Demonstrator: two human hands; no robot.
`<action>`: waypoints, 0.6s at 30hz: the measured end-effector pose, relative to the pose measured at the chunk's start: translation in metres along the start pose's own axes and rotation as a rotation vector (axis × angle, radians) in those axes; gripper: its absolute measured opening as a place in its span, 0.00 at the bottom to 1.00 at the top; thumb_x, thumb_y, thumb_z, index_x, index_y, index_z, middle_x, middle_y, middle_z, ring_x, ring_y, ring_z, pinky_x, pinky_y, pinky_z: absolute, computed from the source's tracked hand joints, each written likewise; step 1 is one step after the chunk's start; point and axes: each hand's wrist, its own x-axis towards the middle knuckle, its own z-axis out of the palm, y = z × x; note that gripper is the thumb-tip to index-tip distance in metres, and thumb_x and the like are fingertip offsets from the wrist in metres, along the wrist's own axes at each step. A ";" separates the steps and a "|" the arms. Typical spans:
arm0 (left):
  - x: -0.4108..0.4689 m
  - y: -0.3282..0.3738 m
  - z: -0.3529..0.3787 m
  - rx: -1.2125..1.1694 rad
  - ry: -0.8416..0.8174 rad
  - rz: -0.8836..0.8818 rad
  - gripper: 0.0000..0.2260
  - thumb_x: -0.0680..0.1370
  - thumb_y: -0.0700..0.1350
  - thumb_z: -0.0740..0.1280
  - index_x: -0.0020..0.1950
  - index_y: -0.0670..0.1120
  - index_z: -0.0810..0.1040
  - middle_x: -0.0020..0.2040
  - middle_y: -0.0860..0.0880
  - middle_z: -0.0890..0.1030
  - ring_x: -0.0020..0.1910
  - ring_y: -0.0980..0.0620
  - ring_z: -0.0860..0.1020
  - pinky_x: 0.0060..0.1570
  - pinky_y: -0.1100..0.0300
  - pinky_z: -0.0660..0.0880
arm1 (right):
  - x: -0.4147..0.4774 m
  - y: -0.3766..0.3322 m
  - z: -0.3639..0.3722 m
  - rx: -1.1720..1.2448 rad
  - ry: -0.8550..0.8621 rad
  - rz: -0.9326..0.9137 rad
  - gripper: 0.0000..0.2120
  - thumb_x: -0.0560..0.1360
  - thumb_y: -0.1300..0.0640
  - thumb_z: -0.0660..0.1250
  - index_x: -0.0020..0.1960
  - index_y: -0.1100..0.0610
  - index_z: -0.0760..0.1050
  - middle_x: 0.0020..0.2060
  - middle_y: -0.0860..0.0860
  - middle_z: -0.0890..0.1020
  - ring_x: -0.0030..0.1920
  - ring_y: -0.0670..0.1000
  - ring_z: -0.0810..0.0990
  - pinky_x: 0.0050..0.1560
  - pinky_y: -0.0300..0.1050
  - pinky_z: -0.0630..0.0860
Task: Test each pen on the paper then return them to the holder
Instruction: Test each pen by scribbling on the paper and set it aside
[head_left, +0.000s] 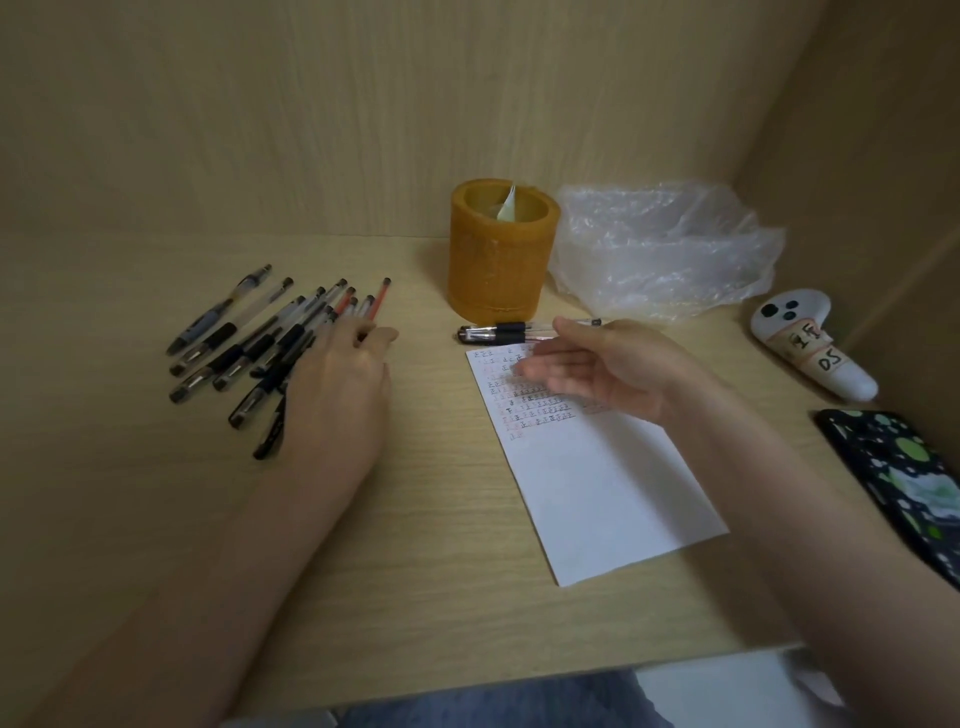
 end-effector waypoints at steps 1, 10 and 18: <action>0.001 0.000 0.001 0.019 -0.012 0.007 0.15 0.75 0.33 0.65 0.61 0.41 0.76 0.59 0.40 0.76 0.57 0.42 0.74 0.57 0.49 0.73 | -0.001 -0.001 -0.003 -0.009 0.005 -0.022 0.15 0.81 0.59 0.59 0.55 0.72 0.73 0.47 0.66 0.82 0.36 0.52 0.85 0.32 0.37 0.79; 0.003 0.002 -0.001 0.131 -0.085 -0.059 0.19 0.76 0.36 0.64 0.67 0.42 0.70 0.63 0.39 0.72 0.62 0.43 0.69 0.61 0.52 0.68 | -0.013 -0.003 -0.025 -0.051 0.057 -0.141 0.13 0.81 0.60 0.58 0.53 0.68 0.77 0.39 0.57 0.86 0.35 0.47 0.84 0.32 0.35 0.78; 0.004 0.001 0.002 0.131 -0.078 -0.136 0.16 0.77 0.37 0.64 0.64 0.38 0.69 0.59 0.36 0.72 0.54 0.42 0.73 0.51 0.53 0.73 | -0.013 0.007 -0.020 -0.028 0.045 -0.142 0.13 0.81 0.60 0.57 0.51 0.67 0.77 0.37 0.56 0.86 0.33 0.46 0.83 0.29 0.35 0.76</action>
